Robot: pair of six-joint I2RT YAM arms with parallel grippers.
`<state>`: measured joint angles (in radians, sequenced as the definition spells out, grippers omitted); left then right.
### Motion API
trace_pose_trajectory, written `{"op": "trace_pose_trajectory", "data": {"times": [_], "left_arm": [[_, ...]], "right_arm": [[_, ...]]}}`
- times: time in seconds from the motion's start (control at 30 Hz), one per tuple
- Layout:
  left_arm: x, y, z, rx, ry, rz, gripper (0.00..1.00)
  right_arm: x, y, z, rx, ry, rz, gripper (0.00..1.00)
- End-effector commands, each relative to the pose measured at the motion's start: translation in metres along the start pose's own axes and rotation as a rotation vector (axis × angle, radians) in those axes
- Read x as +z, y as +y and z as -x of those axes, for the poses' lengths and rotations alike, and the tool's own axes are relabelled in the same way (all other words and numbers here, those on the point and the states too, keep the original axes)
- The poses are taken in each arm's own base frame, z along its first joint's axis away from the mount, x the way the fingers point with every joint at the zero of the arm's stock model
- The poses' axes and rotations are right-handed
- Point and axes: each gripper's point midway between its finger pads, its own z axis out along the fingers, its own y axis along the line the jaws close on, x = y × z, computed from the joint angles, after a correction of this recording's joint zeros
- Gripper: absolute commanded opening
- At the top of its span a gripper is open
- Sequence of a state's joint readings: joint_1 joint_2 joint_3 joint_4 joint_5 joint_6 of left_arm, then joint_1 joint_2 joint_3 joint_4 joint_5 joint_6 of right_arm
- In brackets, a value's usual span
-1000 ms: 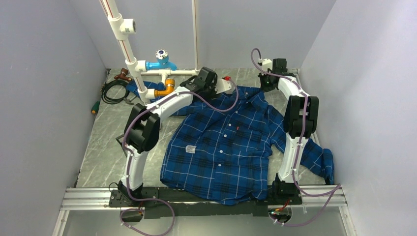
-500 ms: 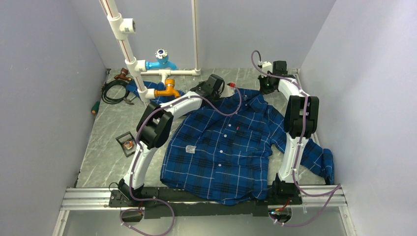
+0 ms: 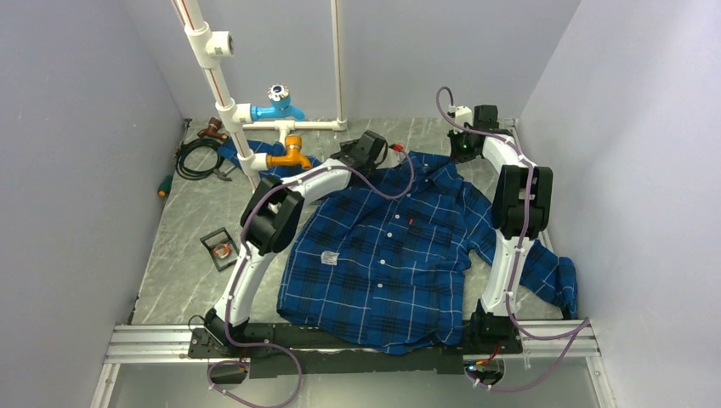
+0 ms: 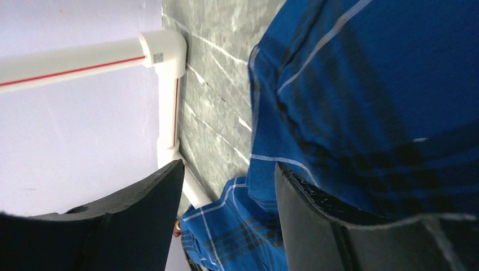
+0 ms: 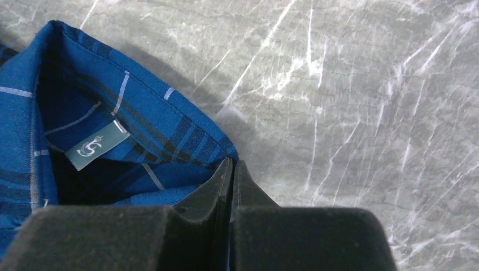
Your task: Remove the brooch from the garment
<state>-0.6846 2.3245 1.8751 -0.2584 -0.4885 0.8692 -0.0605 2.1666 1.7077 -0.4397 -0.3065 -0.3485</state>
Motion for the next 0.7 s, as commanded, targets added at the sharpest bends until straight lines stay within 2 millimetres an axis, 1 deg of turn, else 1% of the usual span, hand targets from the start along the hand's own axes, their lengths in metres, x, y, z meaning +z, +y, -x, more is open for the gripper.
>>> {"op": "trace_pose_trajectory", "data": {"times": [0.0, 0.1, 0.27, 0.37, 0.5, 0.67], "left_arm": [[0.008, 0.021, -0.012, -0.083, 0.009, 0.009, 0.65], [0.008, 0.011, -0.008, -0.097, -0.037, -0.047, 0.65], [0.009, -0.01, 0.003, -0.12, -0.118, -0.148, 0.65], [0.015, -0.019, 0.006, -0.113, -0.152, -0.181, 0.66], [0.032, -0.027, -0.001, -0.106, -0.109, -0.2, 0.64], [0.047, -0.039, -0.02, -0.071, -0.032, -0.2, 0.61]], "right_arm": [[-0.011, -0.021, 0.024, -0.014, -0.068, -0.052, 0.0], [-0.007, -0.022, 0.024, -0.008, -0.065, -0.044, 0.0], [-0.001, -0.023, 0.025, 0.003, -0.07, -0.042, 0.0], [-0.001, -0.025, 0.027, 0.002, -0.074, -0.051, 0.0], [-0.001, -0.025, 0.028, 0.001, -0.077, -0.044, 0.0], [-0.002, -0.023, 0.029, 0.001, -0.08, -0.031, 0.0]]}}
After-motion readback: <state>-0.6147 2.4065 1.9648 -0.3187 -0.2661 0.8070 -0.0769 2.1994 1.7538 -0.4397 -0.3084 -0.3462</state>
